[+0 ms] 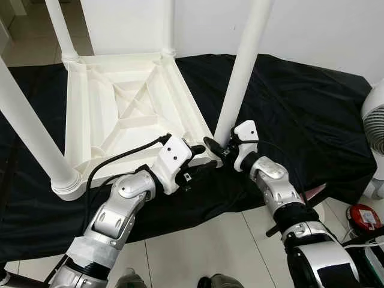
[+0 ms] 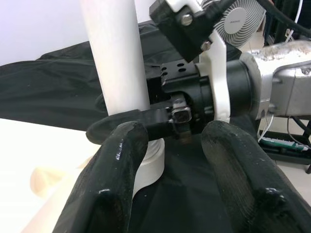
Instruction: Building children table
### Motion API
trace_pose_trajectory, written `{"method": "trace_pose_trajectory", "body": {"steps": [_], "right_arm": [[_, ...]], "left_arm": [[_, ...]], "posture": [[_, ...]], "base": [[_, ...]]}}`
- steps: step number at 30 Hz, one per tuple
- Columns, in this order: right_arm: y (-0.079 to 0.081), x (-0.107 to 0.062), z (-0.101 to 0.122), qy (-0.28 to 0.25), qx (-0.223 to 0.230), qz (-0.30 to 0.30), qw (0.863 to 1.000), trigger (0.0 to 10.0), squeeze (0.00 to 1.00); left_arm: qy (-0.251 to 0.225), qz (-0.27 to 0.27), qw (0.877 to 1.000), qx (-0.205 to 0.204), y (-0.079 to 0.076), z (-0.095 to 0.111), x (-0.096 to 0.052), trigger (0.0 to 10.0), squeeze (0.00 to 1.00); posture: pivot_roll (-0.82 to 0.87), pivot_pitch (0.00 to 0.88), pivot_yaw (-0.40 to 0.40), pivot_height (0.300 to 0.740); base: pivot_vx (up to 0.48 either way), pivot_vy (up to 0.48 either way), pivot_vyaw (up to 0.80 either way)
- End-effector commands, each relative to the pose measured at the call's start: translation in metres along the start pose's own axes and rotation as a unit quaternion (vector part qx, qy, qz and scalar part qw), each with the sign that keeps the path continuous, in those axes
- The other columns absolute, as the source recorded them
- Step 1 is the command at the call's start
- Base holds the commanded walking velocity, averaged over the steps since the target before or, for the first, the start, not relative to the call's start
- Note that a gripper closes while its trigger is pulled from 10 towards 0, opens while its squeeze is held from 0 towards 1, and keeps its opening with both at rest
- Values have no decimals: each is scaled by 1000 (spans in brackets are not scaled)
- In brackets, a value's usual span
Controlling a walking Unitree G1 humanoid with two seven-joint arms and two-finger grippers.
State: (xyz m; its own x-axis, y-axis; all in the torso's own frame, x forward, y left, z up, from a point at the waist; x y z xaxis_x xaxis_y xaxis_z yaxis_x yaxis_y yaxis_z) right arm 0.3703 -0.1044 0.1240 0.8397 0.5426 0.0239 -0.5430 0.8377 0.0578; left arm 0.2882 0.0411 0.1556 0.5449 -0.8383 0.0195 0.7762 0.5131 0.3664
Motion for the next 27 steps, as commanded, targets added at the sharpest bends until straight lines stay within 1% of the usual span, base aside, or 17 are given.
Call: {"method": "trace_pose_trajectory", "body": {"steps": [1, 3, 4, 6, 8, 9, 10, 12, 13, 16, 20, 21, 25, 26, 27], "right_arm": [[-4, -5, -14, 29, -3, -51, 998, 10000, 0], [5, -3, -16, 17, 19, -114, 993, 10000, 0], [5, -3, -16, 17, 19, -114, 993, 10000, 0], [9, -4, -17, 3, 38, -185, 982, 10000, 0], [13, -5, -15, -11, 53, -226, 973, 10000, 0], [13, -5, -15, -11, 53, -226, 973, 10000, 0], [22, -2, -11, -26, 57, -233, 970, 10000, 0], [22, -2, -11, -26, 57, -233, 970, 10000, 0], [26, -1, -10, -28, 57, -228, 972, 10000, 0], [27, -1, -10, -27, 55, -223, 973, 10000, 0], [28, -5, -9, -21, 52, -233, 971, 10000, 0], [26, -5, -7, -29, 56, -233, 970, 10000, 1000], [26, -7, -6, -30, 58, -239, 969, 10000, 1000], [24, -8, -4, -35, 55, -241, 968, 10000, 1000], [17, -15, -3, -44, 52, -247, 967, 10000, 1000]], "left_arm": [[5, 2, 1000, -1, -1, -1, 1, 10000, 0], [3, 1, 1000, -2, -3, -1, 2, 10000, 0], [3, 1, 1000, -2, -3, -1, 2, 10000, 0], [-2, 0, 1000, -6, -4, 1, 5, 10000, 0], [-4, -1, 1000, -7, -5, 2, 6, 10000, 0], [-4, -1, 1000, -7, -5, 2, 6, 10000, 0], [-6, -1, 1000, -7, -5, 2, 7, 10000, 0], [-6, -1, 1000, -7, -5, 2, 7, 10000, 0], [-6, -2, 1000, -7, -5, 2, 7, 10000, 0], [-7, -3, 1000, -6, -5, 3, 8, 10000, 0], [-8, -3, 1000, -7, -5, 3, 8, 10000, 0], [-8, -3, 1000, -7, -5, 3, 7, 10000, 0], [-7, -2, 1000, -8, -5, 3, 6, 10000, 0], [-7, -3, 1000, -8, -5, 3, 6, 10000, 0], [-7, -3, 1000, -8, -5, 3, 5, 10000, 0]], "posture": [[85, 0, -81, 740], [85, 0, -81, 740], [85, 0, -81, 740], [78, 0, -86, 740], [79, 0, -89, 740], [79, 0, -89, 740], [80, 0, -90, 740], [80, 0, -90, 740], [80, 0, -90, 740], [82, 0, -93, 740], [84, 0, -95, 740], [84, 0, -95, 740], [88, 0, -96, 740], [88, 0, -96, 740], [90, 0, -98, 740]], "base": [[0, 0, 0], [0, 0, 0], [0, 0, 0], [0, 0, 0], [0, 0, 0], [0, 0, 0], [0, 0, 0], [0, 0, 0], [0, 0, 0], [0, 0, 0], [0, 0, 0], [0, 0, 0], [0, 0, 0], [0, 0, 0], [0, 0, 0]]}}
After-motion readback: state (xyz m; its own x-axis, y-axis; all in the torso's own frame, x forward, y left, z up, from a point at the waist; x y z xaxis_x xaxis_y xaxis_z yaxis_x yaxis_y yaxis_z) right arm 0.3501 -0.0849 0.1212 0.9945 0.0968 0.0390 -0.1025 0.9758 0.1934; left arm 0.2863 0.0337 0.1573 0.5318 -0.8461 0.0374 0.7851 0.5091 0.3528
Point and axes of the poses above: a point about 5 cm out from each wrist's last joint towards the gripper, its own x axis pointing out of the wrist towards the gripper, its own z axis along the axis of the wrist's last joint, y = z × x, the point moved 3 cm from there along x, pointing out of the wrist towards the gripper, and after that the axes turned 10 degrees about x, right-handed, at the moved point
